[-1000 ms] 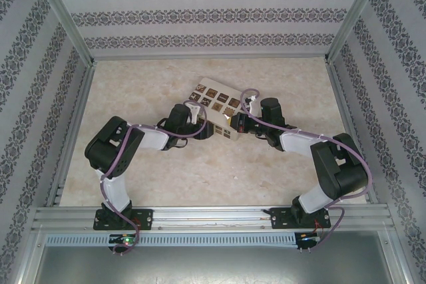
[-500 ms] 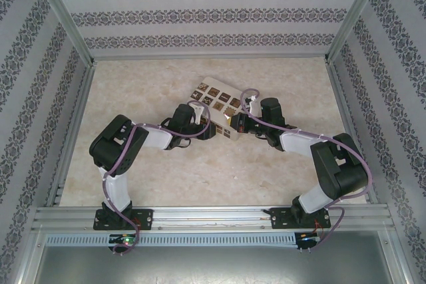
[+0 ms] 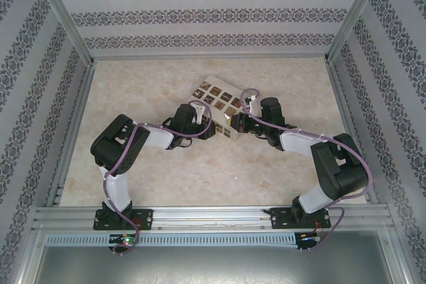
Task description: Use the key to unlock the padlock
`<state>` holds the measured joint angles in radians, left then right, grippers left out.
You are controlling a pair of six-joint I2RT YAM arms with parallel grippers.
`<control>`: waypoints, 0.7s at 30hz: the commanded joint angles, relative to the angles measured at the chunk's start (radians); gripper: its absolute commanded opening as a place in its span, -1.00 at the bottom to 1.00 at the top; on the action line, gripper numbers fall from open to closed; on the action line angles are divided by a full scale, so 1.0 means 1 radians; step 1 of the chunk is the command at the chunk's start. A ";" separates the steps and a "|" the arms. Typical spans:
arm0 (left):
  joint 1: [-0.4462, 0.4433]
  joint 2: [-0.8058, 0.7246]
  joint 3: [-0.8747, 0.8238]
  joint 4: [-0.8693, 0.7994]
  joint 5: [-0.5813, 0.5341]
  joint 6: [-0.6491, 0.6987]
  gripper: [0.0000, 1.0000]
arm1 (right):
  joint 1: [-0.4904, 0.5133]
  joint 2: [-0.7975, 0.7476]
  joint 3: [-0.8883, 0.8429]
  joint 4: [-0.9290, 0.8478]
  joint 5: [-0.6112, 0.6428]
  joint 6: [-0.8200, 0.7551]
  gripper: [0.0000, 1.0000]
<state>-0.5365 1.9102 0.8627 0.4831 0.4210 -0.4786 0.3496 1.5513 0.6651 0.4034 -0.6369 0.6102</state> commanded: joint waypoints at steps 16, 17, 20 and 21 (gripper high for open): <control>-0.031 -0.162 -0.020 -0.080 0.033 -0.187 -0.57 | 0.038 -0.303 -0.117 -0.094 0.090 -0.091 -1.00; -0.031 -0.170 -0.018 -0.085 0.041 -0.202 -0.58 | 0.045 -0.323 -0.135 -0.098 0.107 -0.103 -1.00; -0.031 -0.184 0.008 -0.161 0.072 -0.218 -0.59 | 0.081 -0.385 -0.185 -0.107 0.161 -0.150 -1.00; -0.031 -0.189 0.019 -0.187 0.081 -0.219 -0.60 | 0.094 -0.404 -0.202 -0.107 0.175 -0.171 -1.00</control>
<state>-0.5564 1.7691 0.8494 0.3470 0.4526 -0.6575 0.4183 1.1900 0.5003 0.3119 -0.5274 0.5182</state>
